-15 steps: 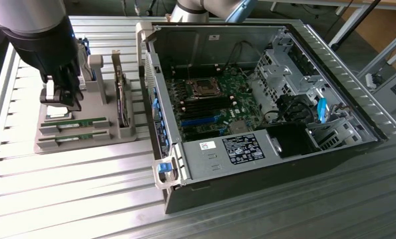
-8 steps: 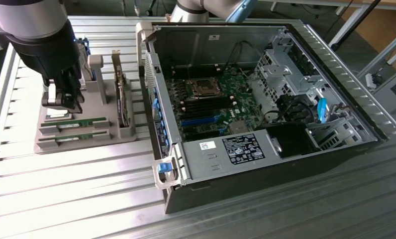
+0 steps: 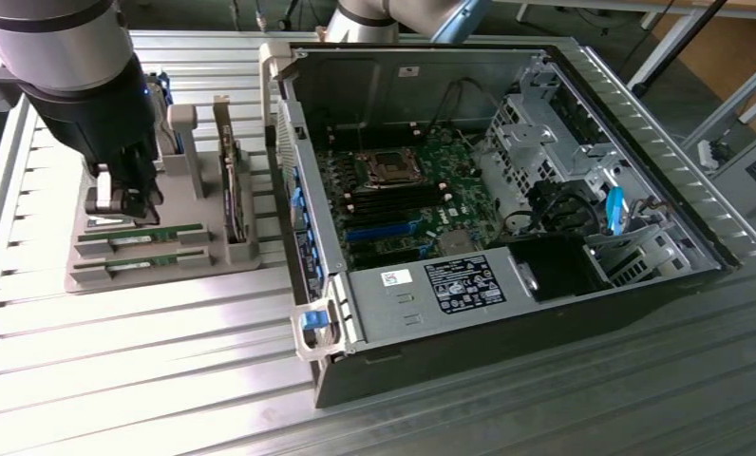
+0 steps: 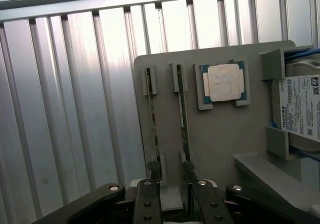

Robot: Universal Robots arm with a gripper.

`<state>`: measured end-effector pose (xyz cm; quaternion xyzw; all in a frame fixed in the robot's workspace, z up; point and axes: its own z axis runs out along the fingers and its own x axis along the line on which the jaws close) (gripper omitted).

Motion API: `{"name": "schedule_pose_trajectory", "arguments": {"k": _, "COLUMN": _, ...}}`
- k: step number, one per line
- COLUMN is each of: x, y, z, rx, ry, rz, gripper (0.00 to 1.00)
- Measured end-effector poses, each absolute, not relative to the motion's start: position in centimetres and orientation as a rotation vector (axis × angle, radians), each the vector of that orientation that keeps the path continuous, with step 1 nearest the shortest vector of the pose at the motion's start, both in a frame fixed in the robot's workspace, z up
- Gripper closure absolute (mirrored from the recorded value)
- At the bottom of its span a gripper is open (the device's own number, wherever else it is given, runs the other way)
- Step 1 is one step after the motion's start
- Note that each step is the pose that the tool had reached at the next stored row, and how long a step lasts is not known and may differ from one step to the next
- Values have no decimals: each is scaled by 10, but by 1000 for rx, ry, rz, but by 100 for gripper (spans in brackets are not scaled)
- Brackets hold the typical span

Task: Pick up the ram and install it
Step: 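Pick up the ram and move it above insertion slot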

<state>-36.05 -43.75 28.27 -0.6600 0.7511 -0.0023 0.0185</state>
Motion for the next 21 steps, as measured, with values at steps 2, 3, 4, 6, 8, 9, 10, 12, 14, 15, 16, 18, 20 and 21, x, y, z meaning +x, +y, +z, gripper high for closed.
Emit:
{"name": "schedule_pose_trajectory", "arguments": {"k": 2, "x": -361, "y": -438, "z": 281, "rx": -2050, "ry": 2332, "rz": -7, "gripper": 70}}
{"name": "schedule_pose_trajectory", "arguments": {"k": 3, "x": -361, "y": -439, "z": 279, "rx": -2050, "ry": 2332, "rz": -7, "gripper": 70}}
{"name": "schedule_pose_trajectory", "arguments": {"k": 4, "x": -360, "y": -439, "z": 278, "rx": -2050, "ry": 2332, "rz": -7, "gripper": 70}}
{"name": "schedule_pose_trajectory", "arguments": {"k": 6, "x": -360, "y": -439, "z": 277, "rx": -2050, "ry": 2332, "rz": -7, "gripper": 70}}
{"name": "schedule_pose_trajectory", "arguments": {"k": 8, "x": -360, "y": -439, "z": 275, "rx": -2050, "ry": 2332, "rz": -7, "gripper": 70}}
{"name": "schedule_pose_trajectory", "arguments": {"k": 9, "x": -361, "y": -439, "z": 273, "rx": -2050, "ry": 2332, "rz": -7, "gripper": 70}}
{"name": "schedule_pose_trajectory", "arguments": {"k": 10, "x": -361, "y": -439, "z": 273, "rx": -2050, "ry": 2332, "rz": -7, "gripper": 70}}
{"name": "schedule_pose_trajectory", "arguments": {"k": 12, "x": -360, "y": -439, "z": 272, "rx": -2050, "ry": 2331, "rz": -7, "gripper": 70}}
{"name": "schedule_pose_trajectory", "arguments": {"k": 14, "x": -360, "y": -439, "z": 270, "rx": -2050, "ry": 2331, "rz": -7, "gripper": 70}}
{"name": "schedule_pose_trajectory", "arguments": {"k": 15, "x": -360, "y": -439, "z": 270, "rx": -2050, "ry": 2331, "rz": -7, "gripper": 70}}
{"name": "schedule_pose_trajectory", "arguments": {"k": 16, "x": -360, "y": -439, "z": 269, "rx": -2050, "ry": 2331, "rz": -7, "gripper": 70}}
{"name": "schedule_pose_trajectory", "arguments": {"k": 18, "x": -361, "y": -439, "z": 267, "rx": -2050, "ry": 2331, "rz": -7, "gripper": 70}}
{"name": "schedule_pose_trajectory", "arguments": {"k": 20, "x": -362, "y": -439, "z": 265, "rx": -2050, "ry": 2331, "rz": -7, "gripper": 70}}
{"name": "schedule_pose_trajectory", "arguments": {"k": 21, "x": -362, "y": -440, "z": 265, "rx": -2050, "ry": 2331, "rz": -7, "gripper": 70}}
